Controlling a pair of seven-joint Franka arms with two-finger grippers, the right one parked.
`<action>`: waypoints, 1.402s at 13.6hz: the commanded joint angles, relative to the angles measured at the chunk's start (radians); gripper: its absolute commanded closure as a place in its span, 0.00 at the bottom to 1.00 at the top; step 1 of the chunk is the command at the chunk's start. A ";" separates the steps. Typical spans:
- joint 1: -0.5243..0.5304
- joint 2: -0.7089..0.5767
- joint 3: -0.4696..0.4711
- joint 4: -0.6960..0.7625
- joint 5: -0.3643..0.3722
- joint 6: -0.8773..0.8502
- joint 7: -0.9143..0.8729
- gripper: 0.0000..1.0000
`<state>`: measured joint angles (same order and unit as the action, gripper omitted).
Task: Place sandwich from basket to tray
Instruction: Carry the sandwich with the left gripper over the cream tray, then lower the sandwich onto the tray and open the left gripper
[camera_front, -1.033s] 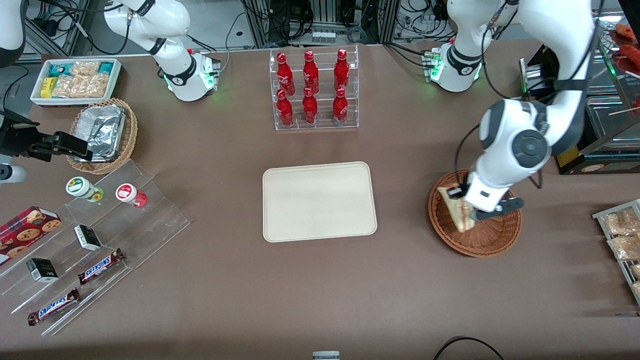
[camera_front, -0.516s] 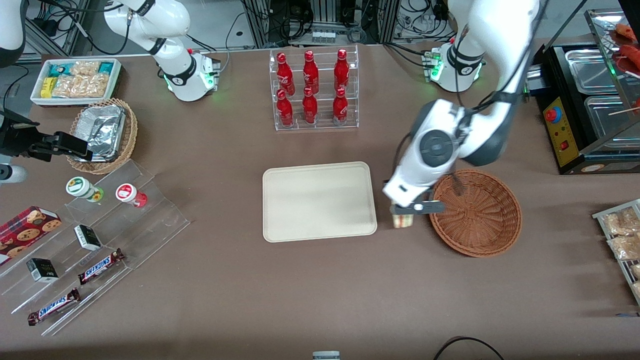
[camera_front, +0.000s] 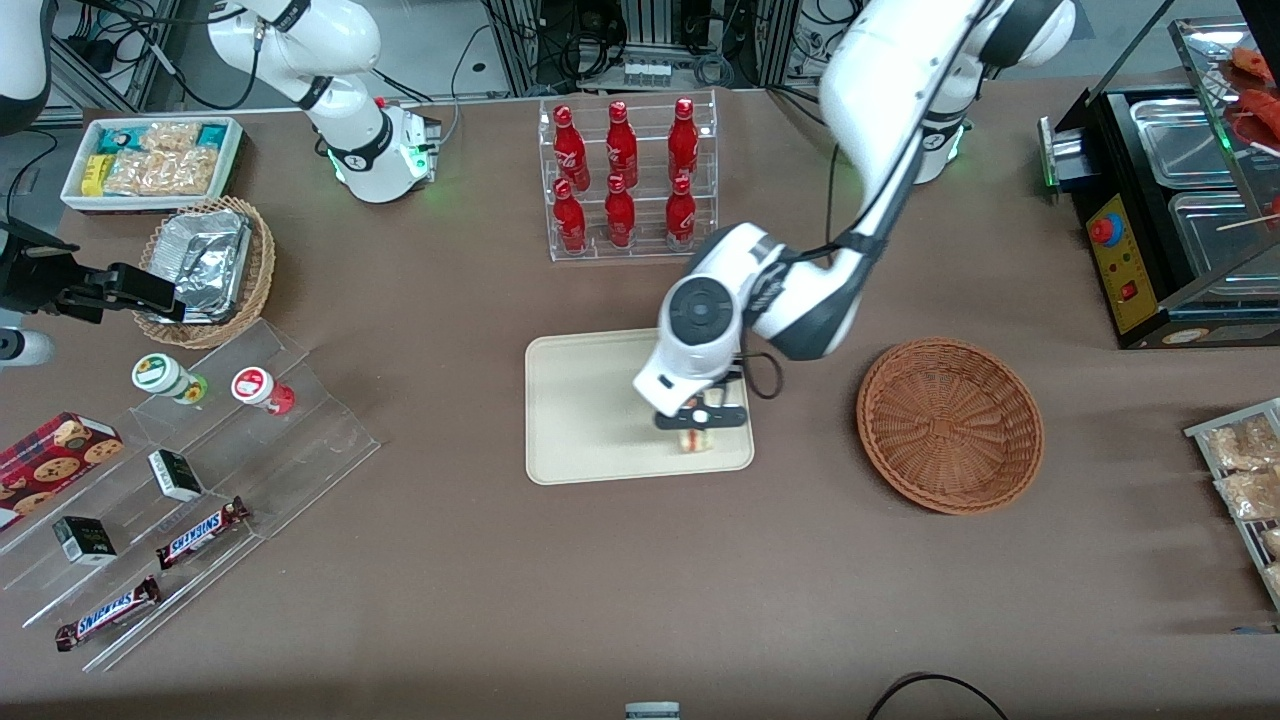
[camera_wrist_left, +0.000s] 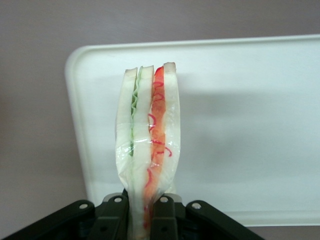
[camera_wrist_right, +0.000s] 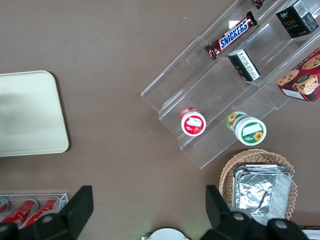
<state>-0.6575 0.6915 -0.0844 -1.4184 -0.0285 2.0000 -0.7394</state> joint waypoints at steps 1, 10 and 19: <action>-0.048 0.106 0.014 0.157 -0.016 -0.033 -0.072 1.00; -0.087 0.215 0.000 0.260 -0.017 -0.012 -0.152 1.00; -0.083 0.217 -0.006 0.257 -0.016 -0.010 -0.149 0.00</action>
<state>-0.7321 0.8945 -0.0980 -1.1977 -0.0353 2.0008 -0.8754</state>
